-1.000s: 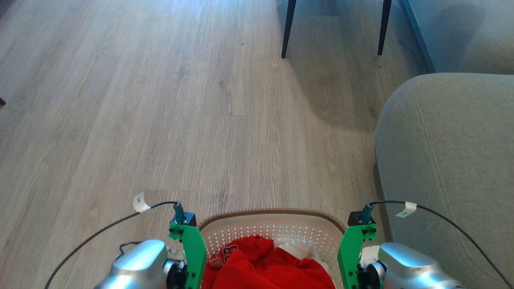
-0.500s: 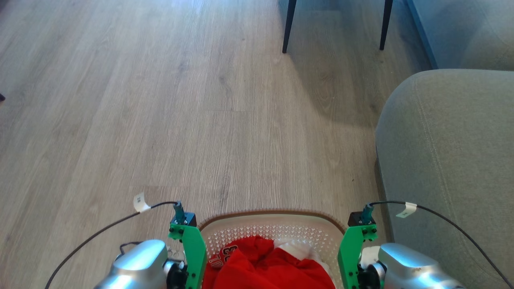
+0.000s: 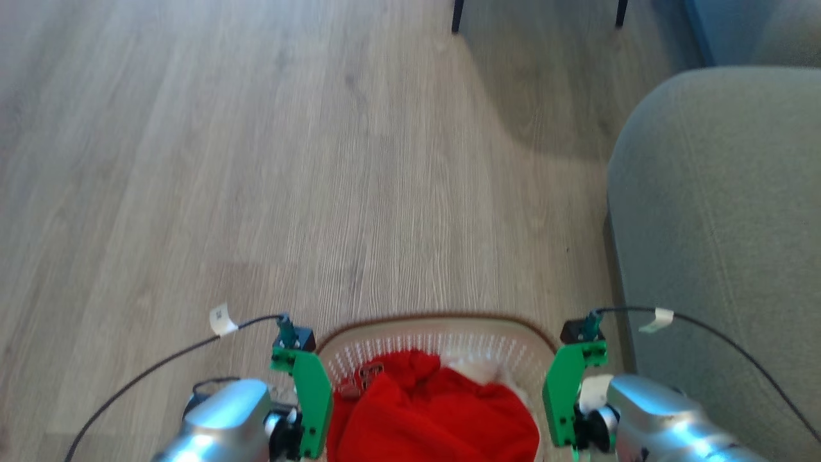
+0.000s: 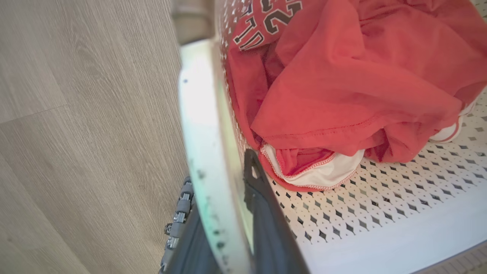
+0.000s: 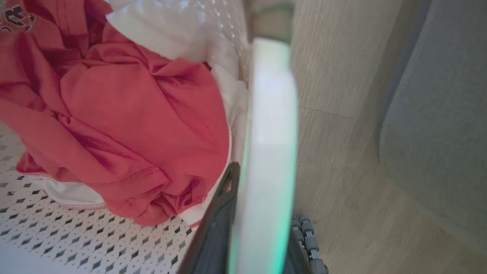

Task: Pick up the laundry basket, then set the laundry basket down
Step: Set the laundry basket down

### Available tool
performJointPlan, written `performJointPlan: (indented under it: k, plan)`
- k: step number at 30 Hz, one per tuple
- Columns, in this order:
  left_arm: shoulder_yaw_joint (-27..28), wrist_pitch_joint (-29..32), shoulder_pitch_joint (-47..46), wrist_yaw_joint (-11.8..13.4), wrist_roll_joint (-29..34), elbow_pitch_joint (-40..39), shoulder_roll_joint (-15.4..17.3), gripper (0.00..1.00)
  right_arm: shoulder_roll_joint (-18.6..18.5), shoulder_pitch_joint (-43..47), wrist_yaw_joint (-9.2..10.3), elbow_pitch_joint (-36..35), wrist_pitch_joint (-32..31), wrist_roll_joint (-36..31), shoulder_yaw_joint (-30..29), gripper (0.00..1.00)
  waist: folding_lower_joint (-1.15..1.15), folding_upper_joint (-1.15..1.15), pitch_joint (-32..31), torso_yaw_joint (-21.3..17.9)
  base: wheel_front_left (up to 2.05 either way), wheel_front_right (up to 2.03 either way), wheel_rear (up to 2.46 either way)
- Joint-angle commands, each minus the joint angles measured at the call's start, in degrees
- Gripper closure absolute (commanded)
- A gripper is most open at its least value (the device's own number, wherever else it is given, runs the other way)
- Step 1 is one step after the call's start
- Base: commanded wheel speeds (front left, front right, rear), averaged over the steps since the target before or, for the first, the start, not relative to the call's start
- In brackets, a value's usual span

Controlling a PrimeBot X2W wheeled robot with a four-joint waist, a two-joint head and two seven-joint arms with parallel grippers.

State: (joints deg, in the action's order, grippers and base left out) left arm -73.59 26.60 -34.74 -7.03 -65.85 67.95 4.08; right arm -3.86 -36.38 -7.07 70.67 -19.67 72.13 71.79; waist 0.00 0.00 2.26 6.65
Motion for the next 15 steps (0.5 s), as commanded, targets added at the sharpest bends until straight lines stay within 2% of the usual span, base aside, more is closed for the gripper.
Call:
performJointPlan:
  k: [1,9,15]
  plan:
    - [0.24,-0.91,-4.25,-0.46,1.09,-0.86,-0.65,1.00,0.98,-3.60,-0.42,-0.93,1.59,-0.71,0.08,1.00,0.00,0.00,2.77,-0.14,0.00,0.00,0.00]
    - [0.24,-7.93,-8.28,-0.02,2.72,0.50,-1.15,1.00,-0.64,-7.32,-0.42,-0.62,6.30,-1.88,0.23,1.00,0.00,0.00,13.75,-0.38,0.00,0.00,0.00]
    - [0.24,-11.31,-11.26,2.06,3.59,-2.25,-1.19,1.00,-1.78,-10.57,-0.42,-0.76,8.95,-2.35,0.26,1.00,0.00,0.00,22.07,-1.00,0.00,0.00,0.00]
